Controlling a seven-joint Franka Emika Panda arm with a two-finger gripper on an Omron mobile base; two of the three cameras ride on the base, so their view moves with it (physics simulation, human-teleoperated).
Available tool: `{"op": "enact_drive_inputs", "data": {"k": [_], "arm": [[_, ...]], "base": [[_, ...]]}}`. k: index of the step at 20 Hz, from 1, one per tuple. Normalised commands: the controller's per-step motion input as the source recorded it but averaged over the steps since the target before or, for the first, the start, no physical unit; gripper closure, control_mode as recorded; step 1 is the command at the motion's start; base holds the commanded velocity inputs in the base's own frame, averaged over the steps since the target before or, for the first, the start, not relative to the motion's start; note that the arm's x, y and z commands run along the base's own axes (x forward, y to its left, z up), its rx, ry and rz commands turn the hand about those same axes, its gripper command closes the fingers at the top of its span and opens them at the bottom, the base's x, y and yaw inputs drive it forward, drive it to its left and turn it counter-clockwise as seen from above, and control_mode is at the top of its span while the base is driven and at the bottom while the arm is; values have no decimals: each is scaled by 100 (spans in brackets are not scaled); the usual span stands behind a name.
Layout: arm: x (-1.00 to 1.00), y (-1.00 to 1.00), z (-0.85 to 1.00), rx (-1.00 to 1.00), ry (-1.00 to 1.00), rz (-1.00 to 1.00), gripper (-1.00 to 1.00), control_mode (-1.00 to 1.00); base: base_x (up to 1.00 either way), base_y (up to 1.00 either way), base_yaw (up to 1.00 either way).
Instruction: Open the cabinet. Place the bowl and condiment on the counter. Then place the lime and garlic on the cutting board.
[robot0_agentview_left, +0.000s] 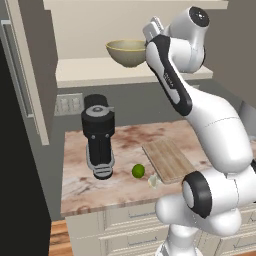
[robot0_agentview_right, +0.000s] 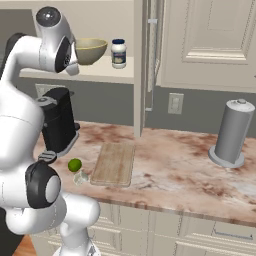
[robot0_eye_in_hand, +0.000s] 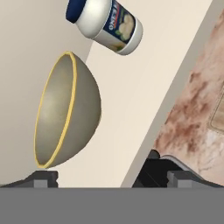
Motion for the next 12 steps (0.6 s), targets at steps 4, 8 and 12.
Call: {"op": "enact_drive_inputs", "data": {"k": [4, 8, 12], "arm": [[15, 0, -1, 0, 0, 0, -100, -100], [16, 0, 0, 0, 0, 0, -100, -100], [16, 0, -1, 0, 0, 0, -100, -100]], "base": [[0, 0, 0], [0, 0, 0], [0, 0, 0]]}}
